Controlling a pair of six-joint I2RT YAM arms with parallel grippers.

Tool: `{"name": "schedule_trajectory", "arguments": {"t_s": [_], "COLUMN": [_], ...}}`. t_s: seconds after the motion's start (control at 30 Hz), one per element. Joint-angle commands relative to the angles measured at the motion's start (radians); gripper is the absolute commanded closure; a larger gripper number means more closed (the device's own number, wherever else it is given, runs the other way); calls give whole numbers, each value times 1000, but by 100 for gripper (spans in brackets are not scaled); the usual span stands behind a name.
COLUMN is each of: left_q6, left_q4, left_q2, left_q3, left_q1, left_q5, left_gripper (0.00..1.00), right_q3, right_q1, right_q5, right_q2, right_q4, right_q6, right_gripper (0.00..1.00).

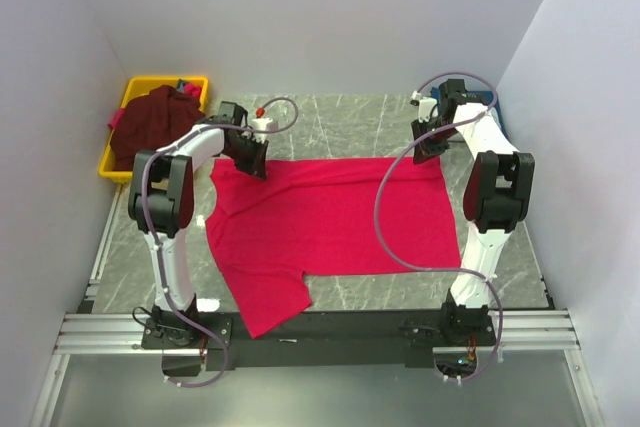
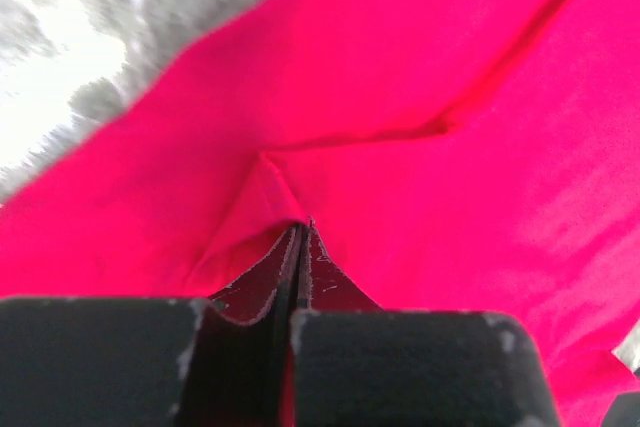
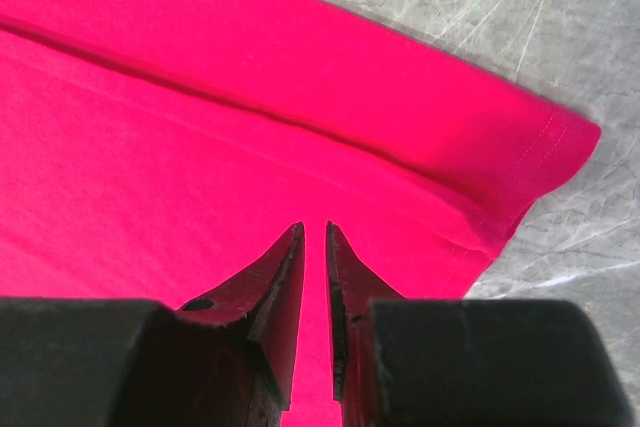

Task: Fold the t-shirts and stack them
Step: Fold the tshirt

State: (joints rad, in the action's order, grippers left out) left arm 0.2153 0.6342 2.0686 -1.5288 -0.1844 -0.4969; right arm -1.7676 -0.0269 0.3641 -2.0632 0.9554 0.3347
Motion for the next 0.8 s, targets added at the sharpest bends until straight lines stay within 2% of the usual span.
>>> {"name": "schedule_trajectory", "arguments": {"t_s": [0.0, 0.5, 0.6, 0.63, 0.77], "left_q6": [22, 47, 15, 15, 15], "left_q4": [-5, 9, -56, -57, 7], "left_q2": [-114, -295, -320, -314, -190], "left_q3": [39, 216, 228, 211, 22], "left_q1": [-15, -87, -69, -61, 3], "left_q5": [-23, -23, 29, 41, -8], "left_gripper": [97, 99, 86, 74, 56], "right_q3": [-21, -18, -12, -12, -1], "right_q1": [-10, -38, -38, -38, -38], "right_q5": [7, -8, -1, 1, -1], "right_q2": [48, 35, 37, 38, 44], "right_q4": [9, 9, 11, 14, 14], "right_q6": [15, 35, 40, 38, 41], "right_gripper": [78, 79, 79, 79, 80]}}
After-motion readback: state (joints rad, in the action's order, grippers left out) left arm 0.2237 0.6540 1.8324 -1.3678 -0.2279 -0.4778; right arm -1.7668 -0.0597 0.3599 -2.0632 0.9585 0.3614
